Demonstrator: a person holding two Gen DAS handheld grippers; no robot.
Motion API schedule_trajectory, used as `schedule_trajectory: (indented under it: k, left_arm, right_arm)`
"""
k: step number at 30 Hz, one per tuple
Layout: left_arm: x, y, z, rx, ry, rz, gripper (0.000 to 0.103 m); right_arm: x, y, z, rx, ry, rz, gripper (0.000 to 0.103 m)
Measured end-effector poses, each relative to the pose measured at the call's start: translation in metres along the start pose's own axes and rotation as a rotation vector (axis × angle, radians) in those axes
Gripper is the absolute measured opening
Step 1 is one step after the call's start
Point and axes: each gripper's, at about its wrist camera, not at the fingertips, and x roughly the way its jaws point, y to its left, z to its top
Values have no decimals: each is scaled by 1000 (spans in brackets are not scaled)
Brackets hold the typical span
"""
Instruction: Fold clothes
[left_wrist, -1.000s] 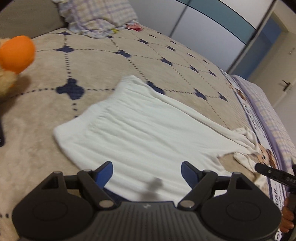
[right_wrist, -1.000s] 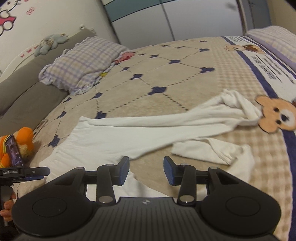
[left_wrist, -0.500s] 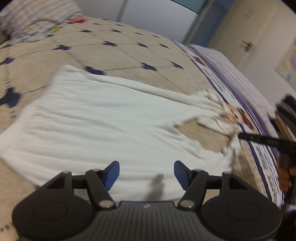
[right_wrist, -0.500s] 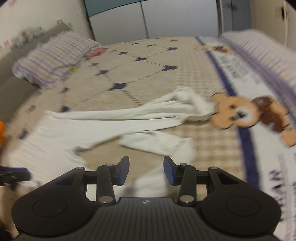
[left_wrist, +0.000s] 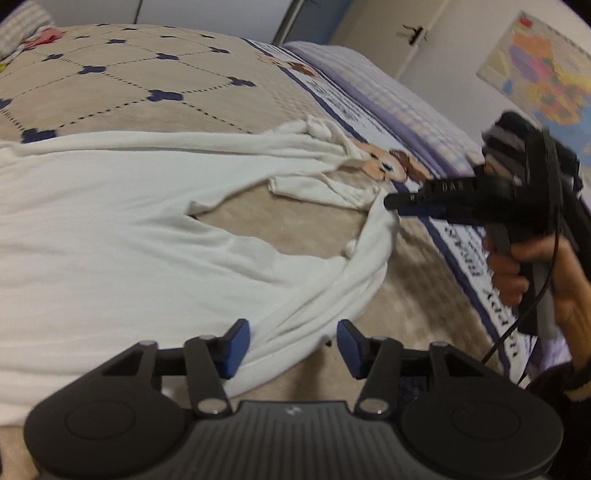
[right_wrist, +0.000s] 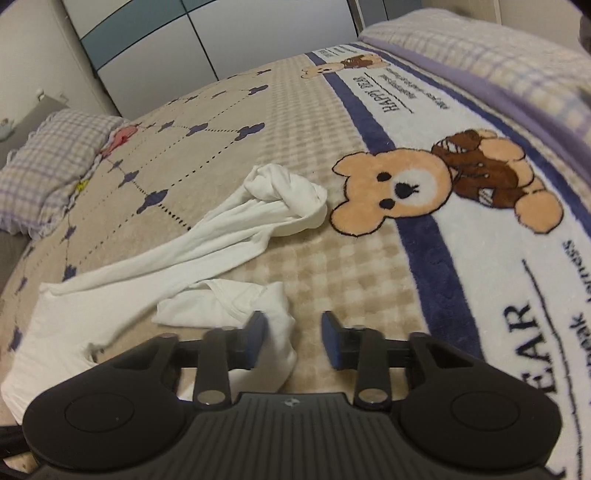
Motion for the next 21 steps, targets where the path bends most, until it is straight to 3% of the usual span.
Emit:
schedule_trajectory:
  k: [1,6,9,16,21]
  left_arm:
    - [2,-2,0,13,4,5,45]
    - [2,-2,0,32,10,16,15]
    - [0,1,0,22,-1,14,9]
    - [-24,0,2,52,-88,-7,6]
    - [-31,1,-2,69,-82,-33,6]
  right_arm:
    - [0,1,1,13,0,17,3]
    - [-20,6,6,33,-90,56,3]
    - [-32,13,6,0,-122,30,3]
    - [-60,30,5,-78,-196,-28,3]
    - [-79,39,2,-134,-231,-71,3]
